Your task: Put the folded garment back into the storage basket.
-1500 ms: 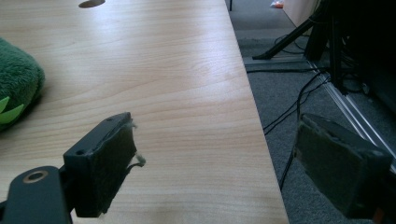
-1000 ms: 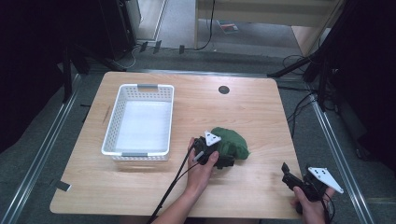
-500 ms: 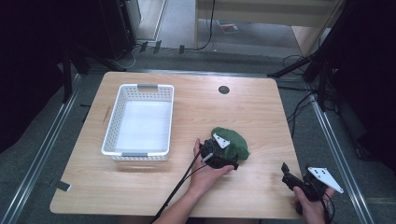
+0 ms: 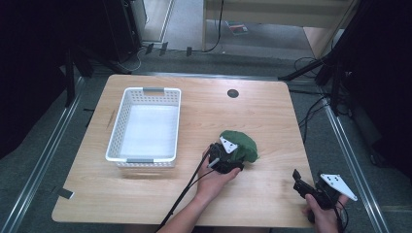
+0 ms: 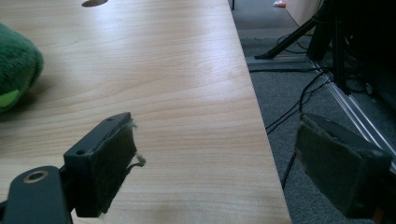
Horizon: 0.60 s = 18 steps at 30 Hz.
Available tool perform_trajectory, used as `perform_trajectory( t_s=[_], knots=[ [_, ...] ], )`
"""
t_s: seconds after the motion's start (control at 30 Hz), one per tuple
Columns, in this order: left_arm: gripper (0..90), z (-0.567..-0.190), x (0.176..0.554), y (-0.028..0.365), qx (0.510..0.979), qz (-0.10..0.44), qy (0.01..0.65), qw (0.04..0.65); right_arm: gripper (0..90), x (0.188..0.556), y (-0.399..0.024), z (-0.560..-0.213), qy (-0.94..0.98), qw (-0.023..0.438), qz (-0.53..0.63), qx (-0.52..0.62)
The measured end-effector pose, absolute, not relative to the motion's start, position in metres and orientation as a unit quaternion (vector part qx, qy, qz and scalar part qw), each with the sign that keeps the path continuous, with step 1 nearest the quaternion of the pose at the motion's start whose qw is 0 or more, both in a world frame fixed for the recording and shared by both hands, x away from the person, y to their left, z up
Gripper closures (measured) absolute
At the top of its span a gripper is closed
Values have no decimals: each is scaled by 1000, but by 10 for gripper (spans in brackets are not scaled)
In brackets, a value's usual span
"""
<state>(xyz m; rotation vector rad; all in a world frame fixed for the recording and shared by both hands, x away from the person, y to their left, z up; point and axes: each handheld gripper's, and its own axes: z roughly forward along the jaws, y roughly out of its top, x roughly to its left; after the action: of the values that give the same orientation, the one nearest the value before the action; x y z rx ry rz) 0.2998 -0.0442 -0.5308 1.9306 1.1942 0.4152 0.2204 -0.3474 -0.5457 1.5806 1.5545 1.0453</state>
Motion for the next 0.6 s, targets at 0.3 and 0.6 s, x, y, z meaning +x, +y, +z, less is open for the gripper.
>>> perform_trajectory(
  t_s=[0.3,0.6],
  knots=[
    [317,-506,298,-30,748,172,471,434,132,221,-347,-546,597,338,401,607],
    [312,-483,298,-9,732,187,473,453,132,221,-347,-546,596,338,400,608]
  ],
)
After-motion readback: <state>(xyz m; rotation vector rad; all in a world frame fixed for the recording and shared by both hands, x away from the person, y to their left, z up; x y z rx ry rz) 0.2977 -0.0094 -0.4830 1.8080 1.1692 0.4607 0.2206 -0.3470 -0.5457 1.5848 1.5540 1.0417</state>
